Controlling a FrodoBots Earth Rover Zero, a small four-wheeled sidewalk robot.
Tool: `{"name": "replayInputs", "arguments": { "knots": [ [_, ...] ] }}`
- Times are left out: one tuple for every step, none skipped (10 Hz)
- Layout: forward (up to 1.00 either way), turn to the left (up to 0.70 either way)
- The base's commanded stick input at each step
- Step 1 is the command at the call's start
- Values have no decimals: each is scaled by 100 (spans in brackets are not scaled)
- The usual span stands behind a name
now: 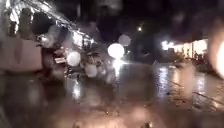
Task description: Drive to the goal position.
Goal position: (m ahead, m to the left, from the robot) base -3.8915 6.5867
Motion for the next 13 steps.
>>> {"name": "replayInputs", "arguments": {
  "knots": [
    [70,0],
    [70,0],
    [70,0],
    [70,-21],
    [70,-34],
    [70,-9],
    [70,0],
    [70,0],
    [70,0],
    [70,0],
    [70,0],
    [70,0],
    [70,-6]
  ]
}}
